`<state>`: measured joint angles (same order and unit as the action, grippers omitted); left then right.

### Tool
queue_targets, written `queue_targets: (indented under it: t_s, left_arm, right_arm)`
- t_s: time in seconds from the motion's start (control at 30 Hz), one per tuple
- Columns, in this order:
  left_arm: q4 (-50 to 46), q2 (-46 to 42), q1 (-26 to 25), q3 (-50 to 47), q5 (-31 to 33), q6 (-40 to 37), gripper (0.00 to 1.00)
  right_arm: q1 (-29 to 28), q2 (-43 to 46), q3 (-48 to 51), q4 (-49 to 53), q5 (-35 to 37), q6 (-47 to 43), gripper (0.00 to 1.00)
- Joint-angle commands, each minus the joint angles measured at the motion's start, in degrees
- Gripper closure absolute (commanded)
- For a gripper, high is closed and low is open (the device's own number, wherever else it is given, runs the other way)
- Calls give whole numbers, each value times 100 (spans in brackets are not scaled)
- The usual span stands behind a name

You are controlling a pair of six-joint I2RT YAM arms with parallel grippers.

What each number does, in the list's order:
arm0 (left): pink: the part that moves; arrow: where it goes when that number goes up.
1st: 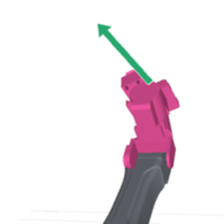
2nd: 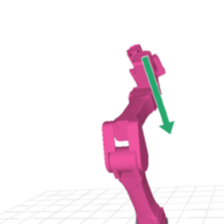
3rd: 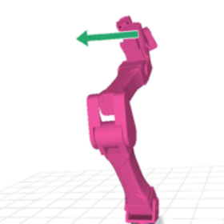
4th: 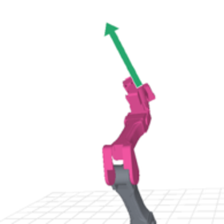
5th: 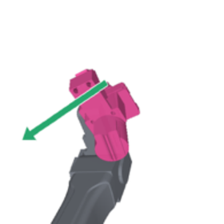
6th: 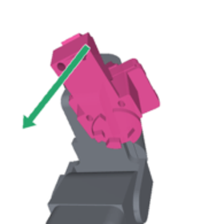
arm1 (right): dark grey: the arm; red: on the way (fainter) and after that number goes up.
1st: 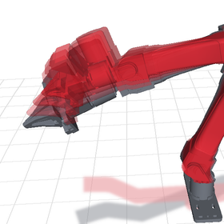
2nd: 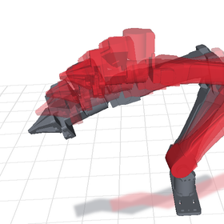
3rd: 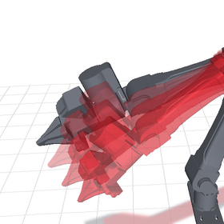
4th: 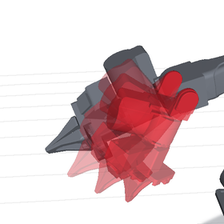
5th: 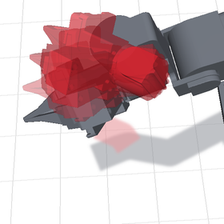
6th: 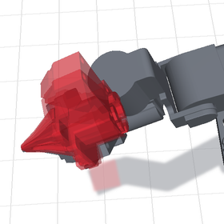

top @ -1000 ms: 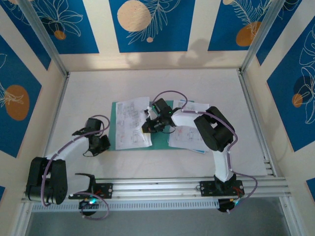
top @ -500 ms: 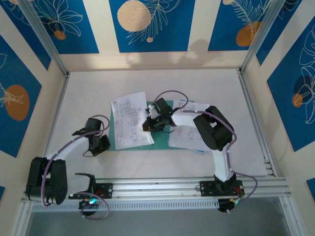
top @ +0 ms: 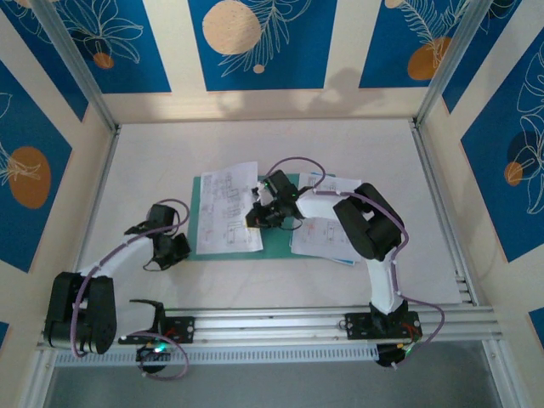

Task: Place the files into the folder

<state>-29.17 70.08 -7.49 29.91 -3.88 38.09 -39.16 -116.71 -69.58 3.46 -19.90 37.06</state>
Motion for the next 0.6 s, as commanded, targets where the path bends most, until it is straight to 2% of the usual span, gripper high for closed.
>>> queue_targets:
  t_s: [0.0, 0.57]
  left_arm:
    - [176, 126, 51, -213, -166, 68, 100]
    - [238, 110, 45, -249, -228, 99, 100]
  right_arm:
    - [-57, -175, 0, -163, -14, 234, 100]
    - [-276, -248, 8, -371, 182, 610, 100]
